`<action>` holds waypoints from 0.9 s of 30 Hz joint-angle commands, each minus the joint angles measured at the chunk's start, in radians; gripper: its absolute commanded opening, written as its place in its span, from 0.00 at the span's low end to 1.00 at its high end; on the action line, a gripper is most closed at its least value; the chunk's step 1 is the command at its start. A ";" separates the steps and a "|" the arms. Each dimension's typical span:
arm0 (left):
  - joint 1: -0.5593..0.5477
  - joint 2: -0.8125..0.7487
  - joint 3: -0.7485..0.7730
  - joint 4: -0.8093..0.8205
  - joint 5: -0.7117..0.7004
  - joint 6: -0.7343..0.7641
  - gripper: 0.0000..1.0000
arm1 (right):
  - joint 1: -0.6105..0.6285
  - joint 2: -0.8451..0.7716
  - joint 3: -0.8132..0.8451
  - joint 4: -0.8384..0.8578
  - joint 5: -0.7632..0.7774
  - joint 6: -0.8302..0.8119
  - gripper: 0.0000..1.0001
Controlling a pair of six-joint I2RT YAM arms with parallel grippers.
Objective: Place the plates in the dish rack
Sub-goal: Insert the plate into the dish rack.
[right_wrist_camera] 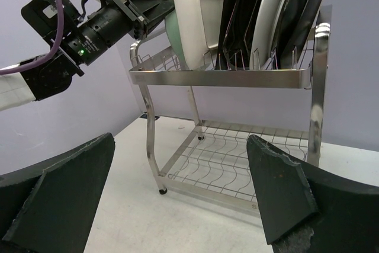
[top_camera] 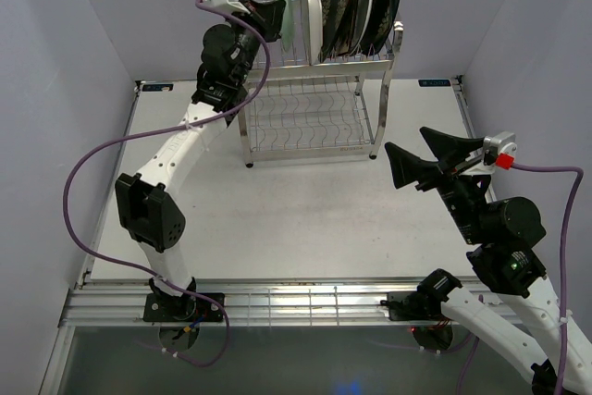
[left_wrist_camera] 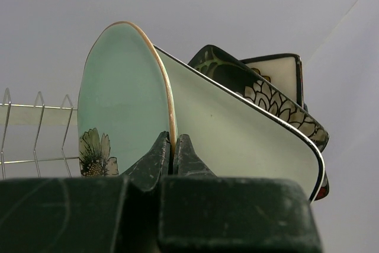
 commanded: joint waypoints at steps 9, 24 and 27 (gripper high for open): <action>-0.131 0.000 0.098 0.064 -0.045 0.246 0.00 | 0.001 0.007 -0.008 0.058 0.014 -0.012 0.98; -0.165 -0.022 0.084 0.056 -0.101 0.301 0.43 | 0.001 0.010 -0.011 0.062 0.005 -0.012 0.98; -0.165 -0.034 0.076 0.053 -0.108 0.298 0.48 | 0.001 0.010 -0.011 0.062 0.002 -0.012 0.98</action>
